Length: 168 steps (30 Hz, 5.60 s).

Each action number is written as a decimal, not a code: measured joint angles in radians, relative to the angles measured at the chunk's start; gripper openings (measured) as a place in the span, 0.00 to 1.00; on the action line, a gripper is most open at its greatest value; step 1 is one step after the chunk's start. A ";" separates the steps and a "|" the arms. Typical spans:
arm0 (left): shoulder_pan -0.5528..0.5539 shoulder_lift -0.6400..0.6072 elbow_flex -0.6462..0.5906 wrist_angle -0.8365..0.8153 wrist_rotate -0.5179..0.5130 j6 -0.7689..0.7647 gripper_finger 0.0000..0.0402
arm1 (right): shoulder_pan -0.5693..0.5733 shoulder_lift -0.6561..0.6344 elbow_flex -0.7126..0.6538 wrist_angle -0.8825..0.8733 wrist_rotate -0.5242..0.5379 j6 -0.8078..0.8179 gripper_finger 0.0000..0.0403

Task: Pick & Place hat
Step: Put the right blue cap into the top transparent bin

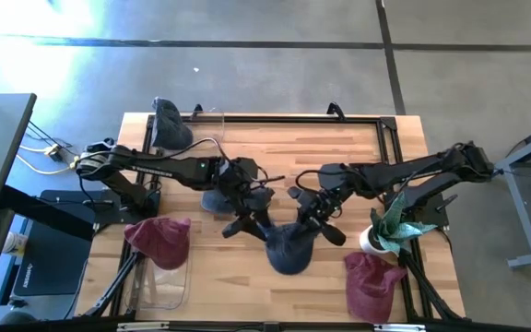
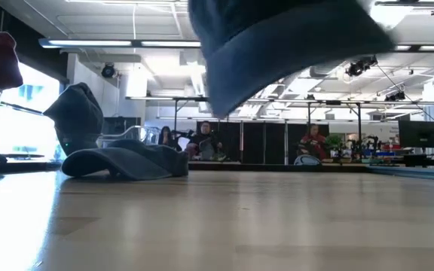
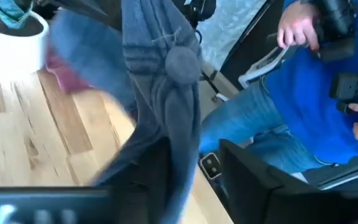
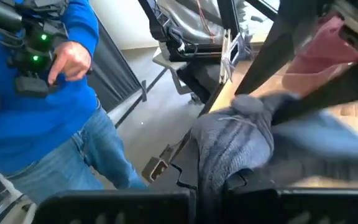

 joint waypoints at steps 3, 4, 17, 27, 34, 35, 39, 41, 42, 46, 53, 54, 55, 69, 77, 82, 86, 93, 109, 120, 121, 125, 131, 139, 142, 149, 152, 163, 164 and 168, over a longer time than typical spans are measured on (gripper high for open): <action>0.000 -0.003 0.000 0.007 0.001 -0.022 0.19 | 0.003 -0.007 0.000 -0.011 -0.001 0.019 0.01; 0.001 -0.004 0.000 0.007 0.001 -0.037 0.13 | 0.005 -0.008 0.000 -0.020 -0.004 0.034 0.01; -0.051 -0.107 0.000 -0.033 -0.157 -0.066 0.01 | 0.023 -0.008 0.000 -0.110 0.190 0.102 0.10; -0.051 -0.108 0.000 -0.050 -0.252 -0.094 0.00 | -0.048 -0.121 -0.001 -0.261 0.147 0.149 0.53; -0.051 -0.108 0.000 -0.050 -0.259 -0.123 0.00 | 0.001 -0.100 -0.001 -0.233 0.217 0.063 0.66; -0.051 -0.108 0.000 -0.052 -0.262 -0.123 0.00 | 0.015 -0.088 -0.001 -0.228 0.269 0.020 0.66; -0.051 -0.108 0.000 -0.056 -0.289 -0.123 0.00 | 0.060 -0.050 -0.001 -0.194 0.443 -0.117 0.63; -0.051 -0.108 0.000 -0.057 -0.293 -0.123 0.00 | 0.068 -0.032 -0.001 -0.191 0.427 -0.159 0.60; -0.051 -0.108 0.000 -0.059 -0.294 -0.123 0.00 | 0.073 -0.025 -0.001 -0.191 0.406 -0.169 0.58; -0.051 -0.108 0.000 -0.091 -0.312 -0.131 0.00 | 0.092 -0.009 -0.001 -0.195 0.334 -0.176 0.39; -0.051 -0.108 0.001 -0.166 -0.367 -0.135 0.00 | 0.086 -0.013 -0.001 -0.145 0.181 -0.068 0.03; -0.051 -0.108 0.001 -0.167 -0.361 -0.135 0.00 | 0.083 -0.013 -0.001 -0.141 0.181 -0.043 0.04; -0.051 -0.108 0.001 -0.162 -0.354 -0.135 0.00 | 0.076 -0.014 -0.001 -0.139 0.180 -0.021 0.04; -0.022 -0.108 0.002 -0.064 -0.308 0.017 0.57 | 0.006 -0.005 -0.001 -0.145 0.159 -0.011 0.01; -0.091 -0.034 -0.001 -0.063 -0.578 0.223 0.67 | -0.033 0.008 -0.001 -0.129 0.125 -0.030 0.00; -0.090 0.002 0.002 -0.028 -0.617 0.211 0.67 | -0.032 0.007 -0.001 -0.092 0.076 -0.028 0.00; -0.090 0.027 0.002 0.028 -0.541 0.211 0.67 | -0.032 0.007 -0.001 -0.088 0.072 -0.019 0.00; -0.090 0.028 0.002 0.041 -0.461 0.210 0.63 | -0.032 0.007 -0.001 -0.084 0.075 -0.018 0.00; -0.089 0.028 0.002 0.041 -0.288 0.206 0.05 | -0.032 0.007 -0.001 -0.084 0.061 0.004 0.01; -0.090 -0.080 0.001 -0.172 -0.381 -0.160 0.02 | -0.096 -0.047 -0.001 -0.259 0.178 0.188 0.28; -0.090 -0.099 0.000 -0.208 -0.425 -0.193 0.01 | -0.100 -0.058 -0.001 -0.283 0.197 0.207 0.30; -0.061 -0.196 0.000 -0.305 -0.590 -0.352 0.01 | -0.103 -0.098 -0.001 -0.362 0.348 0.198 0.33; 0.069 -0.330 0.001 -0.514 -0.946 -0.549 0.01 | -0.103 -0.111 -0.001 -0.384 0.529 0.109 0.33; 0.323 -0.430 0.002 -0.548 -1.270 -0.558 0.01 | -0.149 -0.111 -0.001 -0.384 0.619 -0.059 0.33; 0.427 -0.436 0.001 -0.547 -1.284 -0.509 0.01 | -0.178 -0.111 -0.001 -0.383 0.616 -0.114 0.33; 0.627 -0.413 0.001 -0.689 -1.368 -0.474 0.01 | -0.251 -0.111 -0.001 -0.384 0.568 -0.216 0.33; 0.647 -0.374 -0.005 -0.720 -1.446 -0.523 0.01 | -0.279 -0.111 -0.001 -0.384 0.523 -0.233 0.33; 0.643 -0.335 -0.100 -0.830 -1.592 -0.722 0.01 | -0.364 -0.111 -0.001 -0.363 0.499 -0.257 0.33; 0.643 -0.335 -0.115 -0.843 -1.594 -0.758 0.01 | -0.371 -0.111 -0.001 -0.353 0.499 -0.255 0.33; 0.645 -0.335 -0.192 -0.861 -1.580 -0.837 0.02 | -0.402 -0.111 -0.001 -0.319 0.498 -0.255 0.33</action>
